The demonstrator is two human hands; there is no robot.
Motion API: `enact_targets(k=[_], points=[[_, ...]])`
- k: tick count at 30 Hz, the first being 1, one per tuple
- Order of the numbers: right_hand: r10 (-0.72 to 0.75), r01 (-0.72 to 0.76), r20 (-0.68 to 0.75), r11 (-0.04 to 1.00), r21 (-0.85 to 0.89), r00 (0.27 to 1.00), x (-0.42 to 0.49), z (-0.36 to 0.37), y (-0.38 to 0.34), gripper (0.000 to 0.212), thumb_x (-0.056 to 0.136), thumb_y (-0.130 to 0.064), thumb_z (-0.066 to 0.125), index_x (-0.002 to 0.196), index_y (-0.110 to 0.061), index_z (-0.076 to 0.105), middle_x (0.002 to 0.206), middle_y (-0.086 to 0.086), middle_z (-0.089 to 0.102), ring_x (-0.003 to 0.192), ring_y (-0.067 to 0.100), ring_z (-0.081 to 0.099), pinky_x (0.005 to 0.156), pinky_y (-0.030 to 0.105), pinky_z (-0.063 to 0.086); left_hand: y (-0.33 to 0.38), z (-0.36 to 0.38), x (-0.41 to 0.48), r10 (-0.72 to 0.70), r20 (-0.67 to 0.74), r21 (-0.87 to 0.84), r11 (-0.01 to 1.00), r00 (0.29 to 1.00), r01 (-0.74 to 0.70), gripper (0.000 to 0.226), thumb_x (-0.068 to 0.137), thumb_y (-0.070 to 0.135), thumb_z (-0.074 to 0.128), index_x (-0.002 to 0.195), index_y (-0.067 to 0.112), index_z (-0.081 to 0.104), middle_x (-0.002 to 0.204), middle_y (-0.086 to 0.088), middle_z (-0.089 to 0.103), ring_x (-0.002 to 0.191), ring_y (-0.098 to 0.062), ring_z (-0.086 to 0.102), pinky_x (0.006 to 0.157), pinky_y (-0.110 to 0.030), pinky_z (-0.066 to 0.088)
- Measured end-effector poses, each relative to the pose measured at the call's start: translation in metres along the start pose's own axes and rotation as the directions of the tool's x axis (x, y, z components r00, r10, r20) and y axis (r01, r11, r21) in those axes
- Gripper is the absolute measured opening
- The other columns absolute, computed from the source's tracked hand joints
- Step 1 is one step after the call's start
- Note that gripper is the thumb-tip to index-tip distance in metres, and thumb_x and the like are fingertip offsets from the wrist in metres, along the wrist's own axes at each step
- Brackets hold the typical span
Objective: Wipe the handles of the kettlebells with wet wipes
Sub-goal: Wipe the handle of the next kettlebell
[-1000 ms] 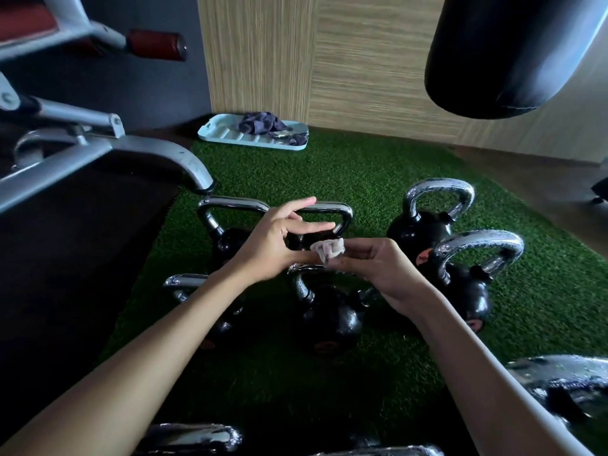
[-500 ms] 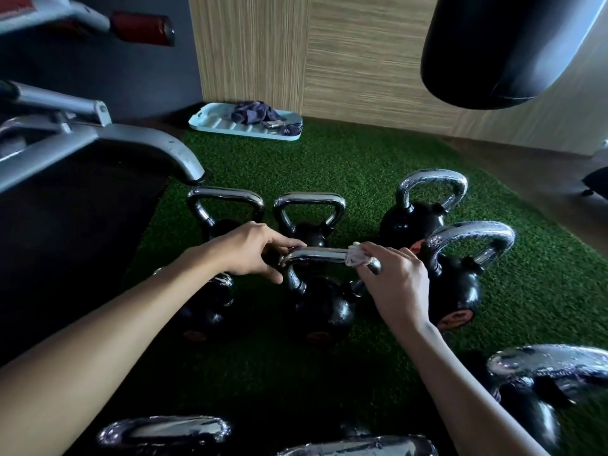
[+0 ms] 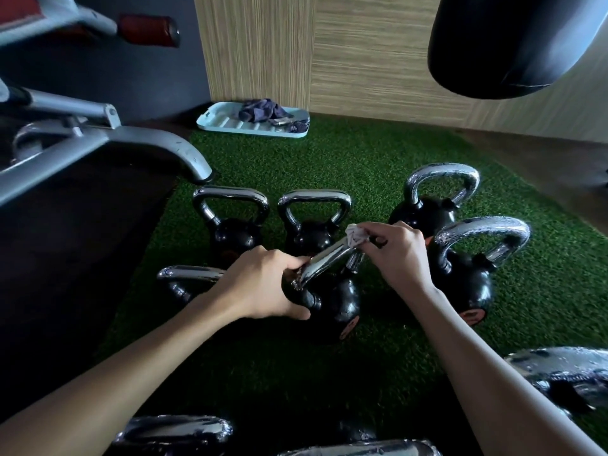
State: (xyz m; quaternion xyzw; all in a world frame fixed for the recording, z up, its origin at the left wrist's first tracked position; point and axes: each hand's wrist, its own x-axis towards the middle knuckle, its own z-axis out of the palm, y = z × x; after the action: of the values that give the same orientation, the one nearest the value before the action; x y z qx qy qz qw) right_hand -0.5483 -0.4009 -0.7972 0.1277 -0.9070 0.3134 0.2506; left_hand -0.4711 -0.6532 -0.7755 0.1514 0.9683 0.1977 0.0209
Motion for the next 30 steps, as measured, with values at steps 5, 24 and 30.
enact_targets(k=[5, 24, 30], points=[[0.177, -0.181, 0.038, 0.968, 0.176, 0.983, 0.007, -0.001, 0.005, 0.031, 0.073, -0.026, 0.089, 0.103, -0.027, 0.081, 0.083, -0.015, 0.076, 0.07, -0.006, 0.067, 0.073, 0.014, 0.055, 0.002, -0.016, 0.014, -0.036, 0.103, -0.051, 0.998, 0.994, 0.041, 0.081, 0.063, 0.07, 0.081, 0.138, 0.053, 0.054, 0.103, 0.024, 0.075, 0.082, 0.006, 0.069, 0.077, -0.023, 0.057], [0.526, -0.613, 0.321, 0.719, 0.327, 0.788, -0.034, 0.038, 0.043, 0.022, 0.072, -0.031, 0.092, 0.09, -0.034, 0.079, 0.07, -0.021, 0.073, 0.077, -0.008, 0.069, 0.08, 0.023, 0.059, 0.021, -0.049, 0.125, 0.13, 0.501, 0.037, 0.984, 0.856, -0.172, 0.085, 0.072, 0.042, 0.089, 0.146, 0.047, 0.048, 0.13, 0.017, 0.065, 0.058, 0.028, 0.05, 0.055, -0.001, 0.038], [0.541, -0.526, 0.083, 0.754, 0.393, 0.837, -0.013, 0.03, 0.03, 0.022, 0.072, -0.026, 0.092, 0.091, -0.028, 0.081, 0.078, -0.014, 0.075, 0.073, -0.009, 0.068, 0.071, 0.016, 0.055, 0.011, -0.049, 0.121, 0.12, 0.519, 0.014, 0.989, 0.846, -0.149, 0.085, 0.073, 0.049, 0.087, 0.144, 0.059, 0.042, 0.127, 0.028, 0.06, 0.075, 0.01, 0.058, 0.065, -0.011, 0.039]])
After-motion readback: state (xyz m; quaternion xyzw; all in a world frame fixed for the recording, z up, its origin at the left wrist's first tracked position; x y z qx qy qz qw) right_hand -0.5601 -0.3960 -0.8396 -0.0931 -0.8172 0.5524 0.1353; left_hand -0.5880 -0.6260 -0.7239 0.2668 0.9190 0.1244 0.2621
